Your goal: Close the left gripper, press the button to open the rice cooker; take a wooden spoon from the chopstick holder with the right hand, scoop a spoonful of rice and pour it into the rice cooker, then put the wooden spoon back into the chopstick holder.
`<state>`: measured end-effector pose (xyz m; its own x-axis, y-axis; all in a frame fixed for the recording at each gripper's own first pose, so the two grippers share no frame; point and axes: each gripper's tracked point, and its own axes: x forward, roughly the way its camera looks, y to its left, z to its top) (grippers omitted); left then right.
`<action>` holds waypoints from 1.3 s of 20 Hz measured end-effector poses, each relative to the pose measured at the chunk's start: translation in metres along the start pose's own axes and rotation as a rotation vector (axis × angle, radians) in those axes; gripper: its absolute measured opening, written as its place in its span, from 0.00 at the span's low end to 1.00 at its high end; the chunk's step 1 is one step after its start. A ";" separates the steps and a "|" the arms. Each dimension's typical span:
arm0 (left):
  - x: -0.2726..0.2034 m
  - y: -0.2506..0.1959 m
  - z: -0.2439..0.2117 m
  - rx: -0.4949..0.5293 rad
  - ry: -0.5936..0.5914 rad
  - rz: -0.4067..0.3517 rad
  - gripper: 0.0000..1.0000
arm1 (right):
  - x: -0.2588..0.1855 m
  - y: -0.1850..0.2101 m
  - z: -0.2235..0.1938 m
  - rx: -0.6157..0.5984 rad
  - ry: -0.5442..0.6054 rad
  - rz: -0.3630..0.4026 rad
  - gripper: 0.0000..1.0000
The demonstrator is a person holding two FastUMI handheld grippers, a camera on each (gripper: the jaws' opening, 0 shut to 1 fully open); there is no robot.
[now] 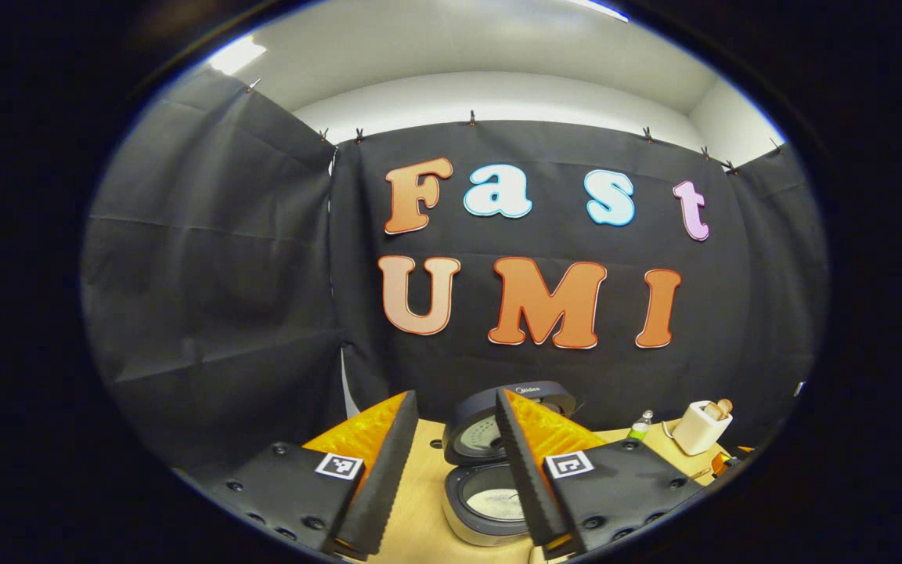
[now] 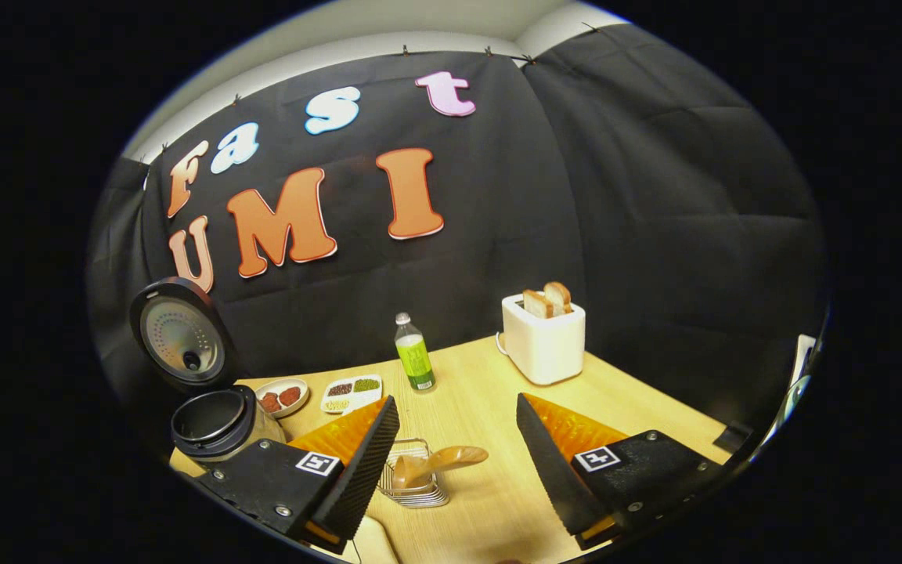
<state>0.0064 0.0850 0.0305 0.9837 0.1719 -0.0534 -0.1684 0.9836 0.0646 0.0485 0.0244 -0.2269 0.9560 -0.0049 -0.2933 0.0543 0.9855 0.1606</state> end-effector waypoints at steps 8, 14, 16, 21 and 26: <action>0.003 0.031 -0.009 0.022 0.000 0.104 0.98 | 0.023 0.009 -0.066 0.099 0.143 -0.004 0.95; 0.004 0.044 -0.020 0.025 0.021 0.133 0.98 | 0.034 0.018 -0.085 0.191 0.209 0.012 0.65; 0.005 0.047 -0.025 0.039 0.032 0.139 0.96 | 0.037 0.022 -0.088 0.195 0.224 0.019 0.63; 0.008 0.051 -0.033 0.038 0.052 0.134 0.96 | 0.043 0.030 -0.087 0.243 0.252 0.025 0.29; 0.007 0.064 -0.035 0.028 0.066 0.165 0.96 | 0.050 0.035 -0.083 0.281 0.290 0.022 0.12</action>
<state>0.0004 0.1507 -0.0009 0.9363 0.3350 -0.1054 -0.3244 0.9400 0.1059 0.0738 0.0728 -0.3143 0.8389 0.1033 -0.5344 0.1499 0.9001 0.4092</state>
